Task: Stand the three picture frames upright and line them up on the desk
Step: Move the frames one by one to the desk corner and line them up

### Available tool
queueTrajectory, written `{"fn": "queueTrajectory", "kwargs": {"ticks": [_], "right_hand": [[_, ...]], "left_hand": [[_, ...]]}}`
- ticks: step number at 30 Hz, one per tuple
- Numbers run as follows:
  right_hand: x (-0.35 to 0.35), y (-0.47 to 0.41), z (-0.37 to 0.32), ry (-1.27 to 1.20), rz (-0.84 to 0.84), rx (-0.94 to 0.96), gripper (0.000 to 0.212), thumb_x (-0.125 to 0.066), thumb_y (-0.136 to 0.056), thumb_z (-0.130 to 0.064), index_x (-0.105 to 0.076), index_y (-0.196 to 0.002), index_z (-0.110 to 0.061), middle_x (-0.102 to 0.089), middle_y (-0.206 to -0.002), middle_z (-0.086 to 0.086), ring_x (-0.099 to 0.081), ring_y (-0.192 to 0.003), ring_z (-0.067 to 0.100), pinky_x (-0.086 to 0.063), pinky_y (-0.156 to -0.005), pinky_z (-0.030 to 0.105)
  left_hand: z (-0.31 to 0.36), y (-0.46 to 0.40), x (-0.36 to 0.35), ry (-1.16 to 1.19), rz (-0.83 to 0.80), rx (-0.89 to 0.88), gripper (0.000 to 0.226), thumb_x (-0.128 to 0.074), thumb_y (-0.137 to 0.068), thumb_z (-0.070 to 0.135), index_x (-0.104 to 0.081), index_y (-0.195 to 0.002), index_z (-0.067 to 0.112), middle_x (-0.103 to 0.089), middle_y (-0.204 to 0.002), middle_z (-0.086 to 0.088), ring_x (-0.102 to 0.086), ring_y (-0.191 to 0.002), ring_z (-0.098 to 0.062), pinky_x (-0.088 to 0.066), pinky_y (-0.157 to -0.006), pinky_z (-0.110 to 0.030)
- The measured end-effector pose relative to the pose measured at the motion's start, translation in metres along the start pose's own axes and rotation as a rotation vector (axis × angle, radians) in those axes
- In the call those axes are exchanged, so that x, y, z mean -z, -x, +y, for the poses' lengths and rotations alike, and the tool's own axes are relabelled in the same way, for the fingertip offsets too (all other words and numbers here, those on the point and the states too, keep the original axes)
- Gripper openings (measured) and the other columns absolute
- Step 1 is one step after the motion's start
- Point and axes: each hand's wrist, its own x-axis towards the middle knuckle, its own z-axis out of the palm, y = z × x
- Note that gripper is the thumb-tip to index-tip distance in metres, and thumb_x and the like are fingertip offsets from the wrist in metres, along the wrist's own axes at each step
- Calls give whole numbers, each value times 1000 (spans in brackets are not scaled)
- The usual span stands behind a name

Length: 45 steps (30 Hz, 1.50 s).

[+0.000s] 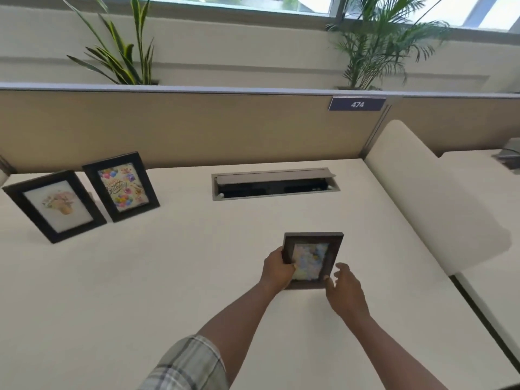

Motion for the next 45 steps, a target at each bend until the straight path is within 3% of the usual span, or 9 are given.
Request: {"fn": "queueTrajectory", "kwargs": {"ticks": [5,13,18,20,26,28,32,37,45], "right_hand": [[-13,-13,-23,-26,-18,117,13,-58,-91,-22,-49,-98,-15,-64,-99,10,-62,-89,30,-51,-67,39],[-59,-32,-120,-63,-99,311,15,-56,-92,-28,-45,-99,-21,-65,-100,9,-60,-83,25,-46,-64,33],[-88,-53,-205,-59,-124,370,20,-53,-94,-29,-49,-107,-15,-64,-106,9,-62,-88,23,-54,-67,35],[-100,-63,-237,-65,-128,392,19,-53,-93,-28,-49,-105,-15,-64,-104,8,-63,-90,25,-56,-68,37],[-138,-106,-310,-73,-127,422,22,-52,-93,-24,-49,-106,-8,-61,-106,14,-60,-95,33,-53,-74,43],[-151,-123,-326,-74,-122,425,21,-51,-94,-24,-49,-105,-7,-61,-105,14,-60,-94,33,-53,-73,43],[-179,-158,-345,-44,-102,459,22,-51,-94,-22,-50,-106,-5,-62,-104,17,-60,-95,36,-51,-71,40],[-203,-195,-362,0,-113,516,24,-52,-95,-23,-49,-108,-3,-62,-105,19,-59,-96,38,-51,-73,42],[-227,-211,-366,-63,-184,526,28,-50,-95,-25,-51,-117,-6,-65,-110,16,-61,-99,35,-55,-78,46]], "left_hand": [[6,2,20,70,30,45,46,-51,-77,-3,-61,-120,8,-67,-119,-12,-62,-112,-29,-54,-95,-41],[-1,2,120,88,152,104,45,-55,-83,0,-56,-127,10,-64,-125,-12,-59,-118,-29,-51,-100,-47],[1,-9,181,-8,421,118,35,-66,-84,16,-57,-118,12,-65,-118,-9,-62,-109,-27,-54,-86,-33],[2,-17,200,-74,560,110,30,-63,-86,20,-58,-113,10,-62,-113,-12,-63,-102,-28,-55,-81,-35],[18,-59,243,104,790,166,46,-59,-85,4,-47,-129,8,-58,-122,-12,-59,-112,-30,-50,-77,-27],[21,-78,255,129,799,150,44,-59,-83,-1,-47,-123,11,-60,-117,-10,-61,-110,-28,-49,-68,-21],[21,-114,271,61,778,156,46,-64,-81,1,-48,-122,13,-53,-120,-10,-57,-112,-24,-54,-78,-28],[15,-150,293,18,761,173,46,-65,-82,3,-49,-124,13,-47,-122,-11,-57,-112,-24,-46,-72,-23],[-4,-173,292,-98,779,172,71,-68,-81,4,-31,-141,8,-36,-138,-13,-45,-128,-25,-53,-98,-37]]}}
